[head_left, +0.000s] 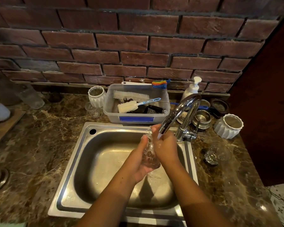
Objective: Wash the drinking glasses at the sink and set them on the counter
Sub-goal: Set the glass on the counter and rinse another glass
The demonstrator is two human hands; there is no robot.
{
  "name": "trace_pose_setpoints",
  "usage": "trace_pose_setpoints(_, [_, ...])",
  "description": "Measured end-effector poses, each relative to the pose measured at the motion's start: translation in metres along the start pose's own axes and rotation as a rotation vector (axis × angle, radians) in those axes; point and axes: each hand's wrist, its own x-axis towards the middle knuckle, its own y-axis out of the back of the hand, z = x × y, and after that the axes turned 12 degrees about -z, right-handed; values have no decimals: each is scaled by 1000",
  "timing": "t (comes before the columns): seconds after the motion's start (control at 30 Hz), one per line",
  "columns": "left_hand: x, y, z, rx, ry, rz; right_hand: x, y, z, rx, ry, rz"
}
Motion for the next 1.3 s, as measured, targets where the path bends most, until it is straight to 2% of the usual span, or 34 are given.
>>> trace_pose_setpoints(0.07, [0, 1, 3, -178, -29, -9, -12, -9, 1, 56, -64, -121])
trace_pose_setpoints(0.13, [-1, 5, 4, -271, -33, 9, -25, -18, 8, -140, -36, -219])
trace_pose_setpoints(0.2, [-1, 8, 3, -290, 5, 20, -31, -18, 10, -356, 57, -238])
trace_pose_setpoints(0.23, [-2, 8, 2, -295, 17, 23, -29, -15, 9, -390, 84, -226])
trace_pose_setpoints(0.47, [-2, 7, 3, -304, -4, -31, -7, -1, -1, 82, 88, -136])
trace_pose_setpoints(0.53, [-3, 9, 0, -294, 21, -21, 0, 1, -1, 131, 50, -130])
trace_pose_setpoints(0.6, [-3, 9, -2, -211, 17, 7, 9, 4, 0, 93, 13, -127])
trace_pose_setpoints(0.73, [-7, -4, 3, 218, 11, 54, 16, 11, 3, -75, 33, -128])
trace_pose_setpoints(0.83, [-5, -8, 0, 291, -3, 55, 12, 11, 5, -4, 42, -44])
trace_pose_setpoints(0.93, [-4, -11, -2, 96, -27, 64, 3, 4, 5, 99, -4, 48])
trace_pose_setpoints(1.03, [-2, -5, -3, -138, -44, 34, -15, -11, 9, 182, -52, -53])
trace_pose_setpoints(1.1, [-2, -1, -2, -188, -35, 42, -26, -19, 15, 10, 27, -114])
trace_pose_setpoints(1.17, [-3, 3, -2, -215, -19, 50, -29, -20, 17, -244, 150, -107])
trace_pose_setpoints(1.2, [-5, 3, -2, -231, -15, 37, -27, -18, 15, -298, 195, -106])
trace_pose_setpoints(1.3, [-8, 2, -5, -254, -39, -7, -17, -8, 7, -239, 149, -108])
